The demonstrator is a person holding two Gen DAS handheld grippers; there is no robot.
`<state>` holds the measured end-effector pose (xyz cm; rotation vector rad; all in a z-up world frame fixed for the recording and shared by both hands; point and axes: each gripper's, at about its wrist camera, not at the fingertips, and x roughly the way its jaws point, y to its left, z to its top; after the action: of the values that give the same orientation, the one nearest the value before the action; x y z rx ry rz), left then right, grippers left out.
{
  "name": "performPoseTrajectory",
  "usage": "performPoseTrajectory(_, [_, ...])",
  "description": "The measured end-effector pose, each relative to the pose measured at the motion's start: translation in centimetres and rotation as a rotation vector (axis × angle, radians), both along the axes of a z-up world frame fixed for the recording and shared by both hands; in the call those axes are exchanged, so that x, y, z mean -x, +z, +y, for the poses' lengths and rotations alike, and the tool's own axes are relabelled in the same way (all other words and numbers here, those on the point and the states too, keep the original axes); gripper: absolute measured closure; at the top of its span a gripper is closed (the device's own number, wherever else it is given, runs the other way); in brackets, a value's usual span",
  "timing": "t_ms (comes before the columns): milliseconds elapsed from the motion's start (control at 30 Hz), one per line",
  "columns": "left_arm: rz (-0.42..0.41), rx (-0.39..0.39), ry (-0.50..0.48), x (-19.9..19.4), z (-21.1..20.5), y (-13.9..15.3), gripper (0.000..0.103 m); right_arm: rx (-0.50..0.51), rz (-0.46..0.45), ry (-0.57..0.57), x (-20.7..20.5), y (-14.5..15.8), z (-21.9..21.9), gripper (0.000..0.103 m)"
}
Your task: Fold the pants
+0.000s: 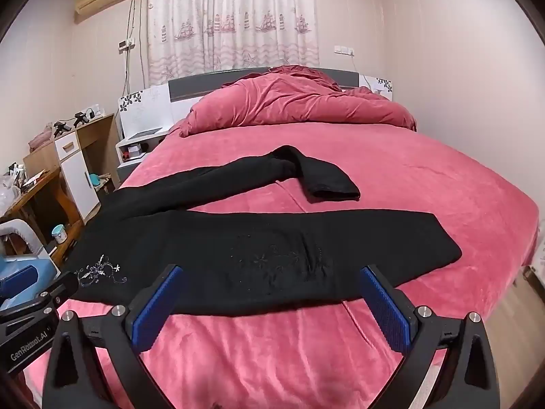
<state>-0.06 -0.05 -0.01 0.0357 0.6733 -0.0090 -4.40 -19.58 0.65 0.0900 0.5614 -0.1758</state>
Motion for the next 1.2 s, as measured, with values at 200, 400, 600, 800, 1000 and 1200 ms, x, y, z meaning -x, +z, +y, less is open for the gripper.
performPoseTrajectory(200, [0.001, -0.010, 0.002, 0.22, -0.22, 0.11, 0.026, -0.008, 0.001, 0.007, 0.22, -0.12, -0.03, 0.000])
performPoseTrajectory(400, [0.014, -0.009, -0.005, 0.58, -0.29, 0.16, 0.026, -0.009, 0.003, 0.008, 0.44, -0.10, -0.06, 0.000])
performPoseTrajectory(600, [0.024, -0.009, -0.004, 0.34, -0.16, 0.19, 0.026, -0.010, 0.018, 0.007, 0.50, -0.55, -0.06, 0.000])
performPoseTrajectory(800, [0.033, -0.008, -0.003, 0.32, -0.13, -0.02, 0.026, -0.013, 0.023, 0.009, 0.47, -0.62, -0.06, 0.000])
performPoseTrajectory(1000, [0.043, -0.007, 0.000, 0.12, -0.17, -0.22, 0.026, -0.013, 0.027, 0.011, 0.52, -0.77, -0.05, 0.000])
performPoseTrajectory(1200, [0.046, -0.011, 0.001, 0.13, -0.31, -0.38, 0.026, -0.008, 0.032, 0.008, 0.41, -0.91, 0.10, 0.000])
